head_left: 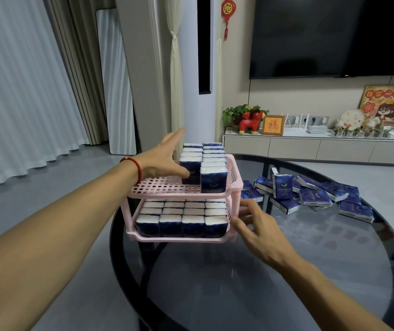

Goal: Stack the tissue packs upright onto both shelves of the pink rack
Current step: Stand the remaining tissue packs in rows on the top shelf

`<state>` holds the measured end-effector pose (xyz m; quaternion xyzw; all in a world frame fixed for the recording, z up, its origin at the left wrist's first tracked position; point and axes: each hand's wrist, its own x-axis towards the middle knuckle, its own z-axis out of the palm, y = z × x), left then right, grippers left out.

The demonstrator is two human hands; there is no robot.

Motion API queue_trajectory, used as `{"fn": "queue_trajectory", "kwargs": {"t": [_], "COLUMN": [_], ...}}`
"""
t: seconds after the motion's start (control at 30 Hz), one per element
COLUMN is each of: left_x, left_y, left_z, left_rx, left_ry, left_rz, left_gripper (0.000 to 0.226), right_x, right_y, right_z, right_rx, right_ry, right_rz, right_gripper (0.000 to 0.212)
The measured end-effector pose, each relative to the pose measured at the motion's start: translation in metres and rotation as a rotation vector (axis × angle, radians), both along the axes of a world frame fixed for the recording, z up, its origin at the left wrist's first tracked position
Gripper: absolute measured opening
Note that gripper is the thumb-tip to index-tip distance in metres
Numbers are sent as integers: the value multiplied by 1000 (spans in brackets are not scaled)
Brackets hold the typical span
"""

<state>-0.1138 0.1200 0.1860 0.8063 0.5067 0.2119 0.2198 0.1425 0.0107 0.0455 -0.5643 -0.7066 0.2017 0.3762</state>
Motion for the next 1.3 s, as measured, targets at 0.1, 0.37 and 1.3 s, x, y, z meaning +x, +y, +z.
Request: {"fn": "queue_trajectory", "kwargs": {"t": [0.1,0.37,1.3], "left_x": [-2,69,168], "left_y": [-26,-140,-107], "left_z": [-2,-78,-166], "left_rx": [215,712,-757], "left_ry": [-52,-403,-961], "left_rz": [89,-3,111], "left_gripper": [103,29,34], "right_x": [12,61,79], "right_y": [-1,13,8], "right_z": [-2,-39,-28], "right_rx": [-8,-99,-26], "right_ry": [-2,-146,27], "right_rz": [-17,-309,-265], "right_gripper": [33,40,63]}}
